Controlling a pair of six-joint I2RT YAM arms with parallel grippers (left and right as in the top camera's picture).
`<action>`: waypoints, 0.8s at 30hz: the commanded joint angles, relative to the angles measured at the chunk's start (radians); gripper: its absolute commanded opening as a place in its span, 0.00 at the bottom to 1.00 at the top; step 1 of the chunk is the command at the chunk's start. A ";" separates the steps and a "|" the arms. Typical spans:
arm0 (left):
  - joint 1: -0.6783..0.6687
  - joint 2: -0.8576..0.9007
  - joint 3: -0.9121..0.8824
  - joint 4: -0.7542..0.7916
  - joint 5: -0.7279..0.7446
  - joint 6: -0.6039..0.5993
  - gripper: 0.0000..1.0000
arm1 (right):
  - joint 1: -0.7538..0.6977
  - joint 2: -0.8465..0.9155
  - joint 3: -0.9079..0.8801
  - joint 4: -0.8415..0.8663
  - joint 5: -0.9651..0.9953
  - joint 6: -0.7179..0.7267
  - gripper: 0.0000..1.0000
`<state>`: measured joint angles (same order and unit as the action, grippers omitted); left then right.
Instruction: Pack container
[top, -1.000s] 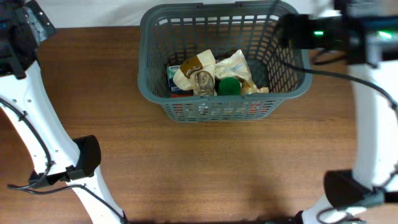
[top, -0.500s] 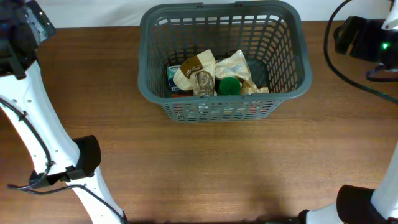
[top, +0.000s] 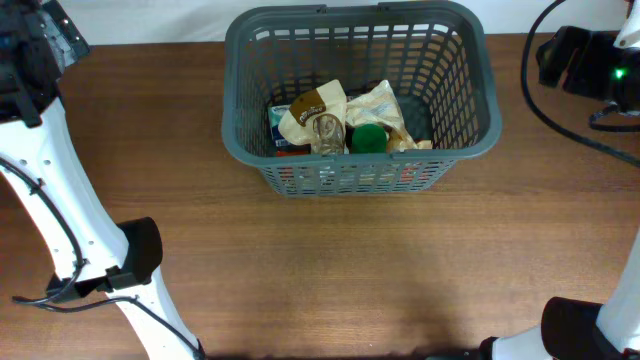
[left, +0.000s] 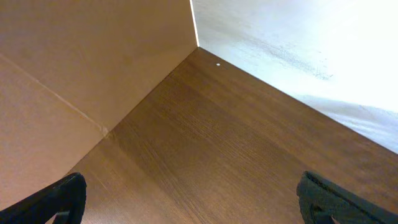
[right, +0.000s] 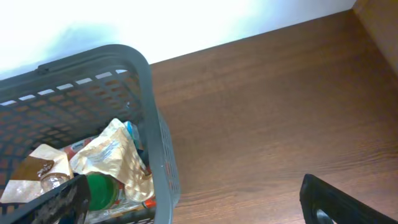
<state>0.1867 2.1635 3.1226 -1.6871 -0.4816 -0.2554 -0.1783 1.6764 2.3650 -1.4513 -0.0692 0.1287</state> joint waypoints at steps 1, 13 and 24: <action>0.004 0.002 -0.001 0.000 0.000 -0.013 0.99 | -0.007 0.003 0.010 0.000 0.010 0.003 0.99; 0.004 0.002 -0.001 0.000 0.000 -0.013 0.99 | -0.007 0.003 0.010 0.000 0.010 0.003 0.99; 0.004 0.002 -0.001 0.000 0.000 -0.013 0.99 | -0.006 -0.043 0.010 0.000 0.010 0.003 0.99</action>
<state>0.1867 2.1635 3.1226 -1.6871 -0.4816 -0.2554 -0.1783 1.6760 2.3650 -1.4517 -0.0692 0.1284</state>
